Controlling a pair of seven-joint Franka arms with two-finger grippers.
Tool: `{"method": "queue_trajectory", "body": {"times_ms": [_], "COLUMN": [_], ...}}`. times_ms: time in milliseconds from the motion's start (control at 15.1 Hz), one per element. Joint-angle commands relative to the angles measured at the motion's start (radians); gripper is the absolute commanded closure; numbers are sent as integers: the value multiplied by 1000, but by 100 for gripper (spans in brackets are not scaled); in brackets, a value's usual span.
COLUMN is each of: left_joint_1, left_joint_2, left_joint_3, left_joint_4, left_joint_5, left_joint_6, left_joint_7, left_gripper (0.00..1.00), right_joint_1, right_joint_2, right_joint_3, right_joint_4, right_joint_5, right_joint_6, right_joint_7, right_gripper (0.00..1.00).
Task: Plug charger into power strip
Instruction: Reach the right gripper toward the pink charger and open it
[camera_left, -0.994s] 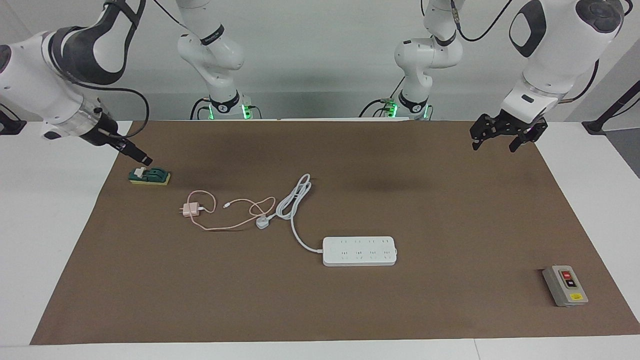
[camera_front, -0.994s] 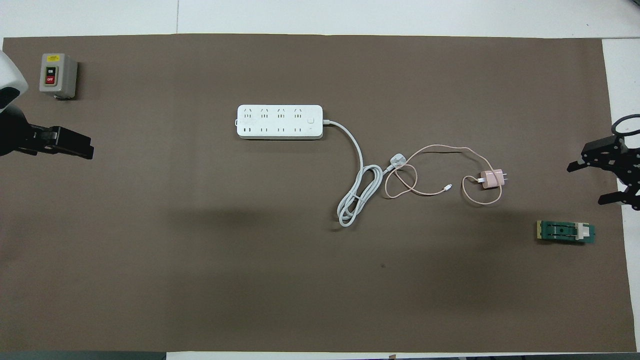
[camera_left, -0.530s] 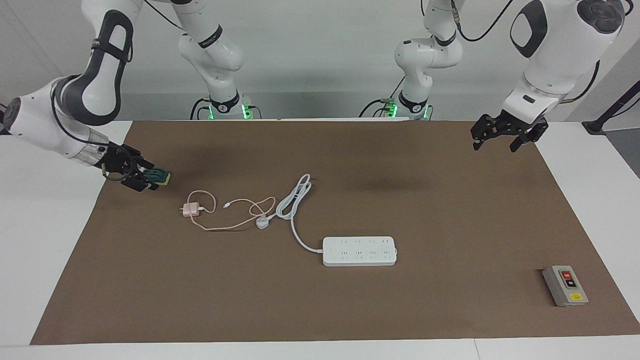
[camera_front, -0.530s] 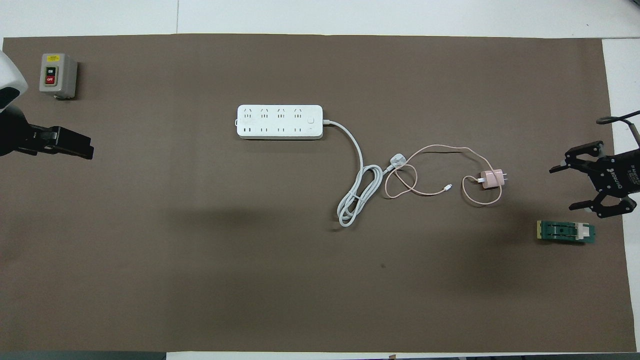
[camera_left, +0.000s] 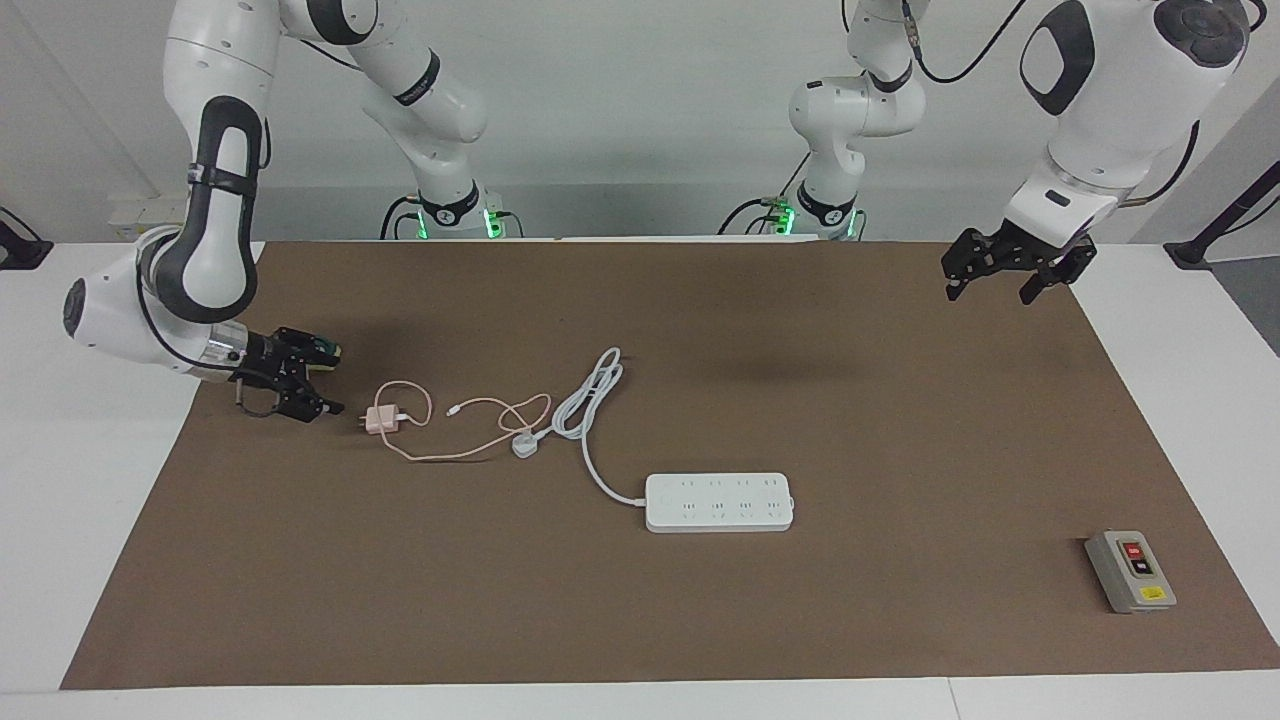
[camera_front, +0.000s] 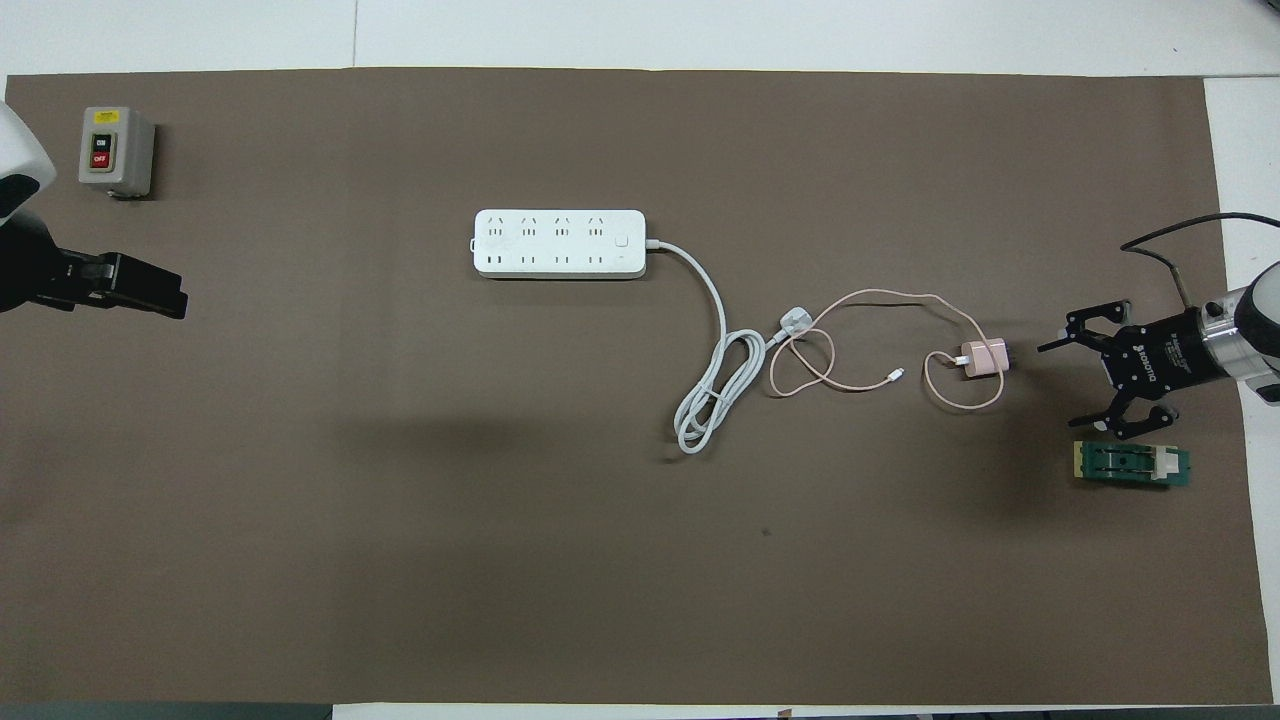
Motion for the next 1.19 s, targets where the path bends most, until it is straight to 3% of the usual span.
{"method": "queue_trajectory", "body": {"times_ms": [0,1126], "left_joint_1": [7,7], "left_joint_2": [-14,-14], "left_joint_3": [-2,-2], "left_joint_4": [-15,-15], "left_joint_5": [-14,-14], "left_joint_6": [-11,-11], "left_joint_7": [0,0], "left_gripper": [0,0], "right_joint_1": [-3,82], "right_joint_2": [49,81], "right_joint_3": [8,8], "right_joint_4": [41,1], "right_joint_5": [24,147], "right_joint_6": [4,164], "right_joint_7": [22,25], "right_gripper": [0,0]}}
